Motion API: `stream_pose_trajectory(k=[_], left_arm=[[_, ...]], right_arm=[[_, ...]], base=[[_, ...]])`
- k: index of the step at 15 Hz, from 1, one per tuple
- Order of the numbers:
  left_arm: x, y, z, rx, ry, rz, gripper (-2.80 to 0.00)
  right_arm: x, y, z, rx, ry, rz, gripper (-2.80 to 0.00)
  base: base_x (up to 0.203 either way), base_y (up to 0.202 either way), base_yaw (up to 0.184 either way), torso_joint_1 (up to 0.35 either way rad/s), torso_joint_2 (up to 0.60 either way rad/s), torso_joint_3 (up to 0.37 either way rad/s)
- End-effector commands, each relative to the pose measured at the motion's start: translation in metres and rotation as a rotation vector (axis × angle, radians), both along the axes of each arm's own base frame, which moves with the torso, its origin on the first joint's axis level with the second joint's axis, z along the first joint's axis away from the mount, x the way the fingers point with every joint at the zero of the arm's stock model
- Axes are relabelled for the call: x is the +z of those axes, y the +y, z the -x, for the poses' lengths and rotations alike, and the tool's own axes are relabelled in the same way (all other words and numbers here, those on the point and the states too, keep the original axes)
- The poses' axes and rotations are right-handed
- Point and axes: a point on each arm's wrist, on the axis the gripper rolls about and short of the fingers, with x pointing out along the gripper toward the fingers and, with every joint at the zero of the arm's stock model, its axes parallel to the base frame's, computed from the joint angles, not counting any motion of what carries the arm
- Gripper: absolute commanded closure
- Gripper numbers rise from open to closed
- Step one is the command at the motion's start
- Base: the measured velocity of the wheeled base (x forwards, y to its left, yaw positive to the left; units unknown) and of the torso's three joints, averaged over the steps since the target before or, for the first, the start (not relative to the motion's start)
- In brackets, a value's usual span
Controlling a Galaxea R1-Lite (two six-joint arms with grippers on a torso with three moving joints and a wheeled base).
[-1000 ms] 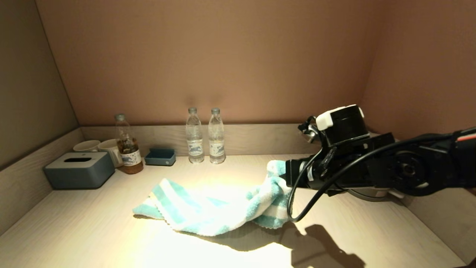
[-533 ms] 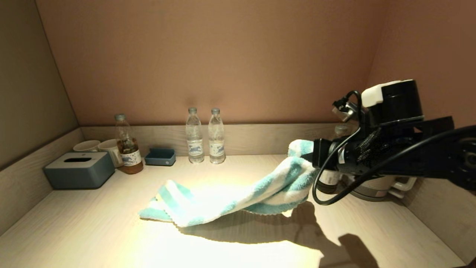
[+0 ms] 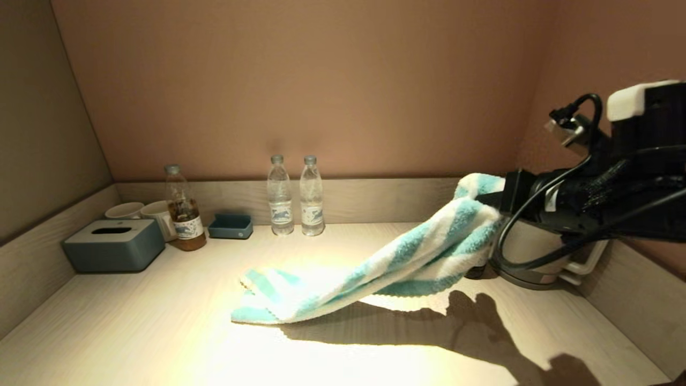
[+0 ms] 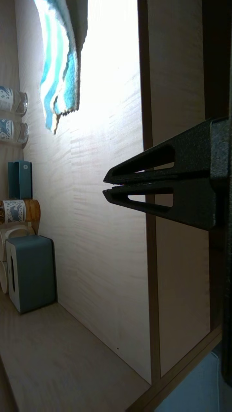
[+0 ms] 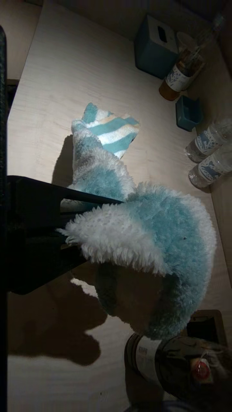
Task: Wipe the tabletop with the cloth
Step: Sweep the stains on the table
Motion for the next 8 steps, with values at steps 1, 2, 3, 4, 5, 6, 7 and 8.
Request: stream_pose_trajectory(k=[1,2,3,4,5,6,7,8], left_arm=[[0.0,0.0,0.0,0.0,0.001,0.0,0.0],[0.0,0.0,0.0,0.0,0.001,0.0,0.0],[0.0,0.0,0.0,0.0,0.001,0.0,0.0],[0.0,0.0,0.0,0.0,0.001,0.0,0.0],[0.0,0.0,0.0,0.0,0.001,0.0,0.0],[0.0,0.0,0.0,0.0,0.001,0.0,0.0],[0.0,0.0,0.0,0.0,0.001,0.0,0.0],[0.0,0.0,0.0,-0.001,0.001,0.0,0.0]], right_arm=[[0.011,-0.005,0.012,-0.006,-0.044,-0.013,0.0],[0.021,-0.008,0.024,-0.01,-0.085,-0.02,0.0],[0.034,-0.012,0.042,-0.013,-0.144,-0.029,0.0],[0.041,-0.014,0.054,-0.017,-0.179,-0.034,0.0],[0.042,-0.015,0.057,-0.02,-0.186,-0.035,0.0],[0.046,-0.016,0.063,-0.02,-0.208,-0.037,0.0],[0.055,-0.018,0.077,-0.02,-0.256,-0.043,0.0],[0.061,-0.02,0.09,-0.02,-0.294,-0.048,0.0]], base=[[0.0,0.0,0.0,0.0,0.0,0.0],[0.0,0.0,0.0,0.0,0.0,0.0],[0.0,0.0,0.0,0.0,0.0,0.0],[0.0,0.0,0.0,0.0,0.0,0.0],[0.0,0.0,0.0,0.0,0.0,0.0],[0.0,0.0,0.0,0.0,0.0,0.0],[0.0,0.0,0.0,0.0,0.0,0.0],[0.0,0.0,0.0,0.0,0.0,0.0]])
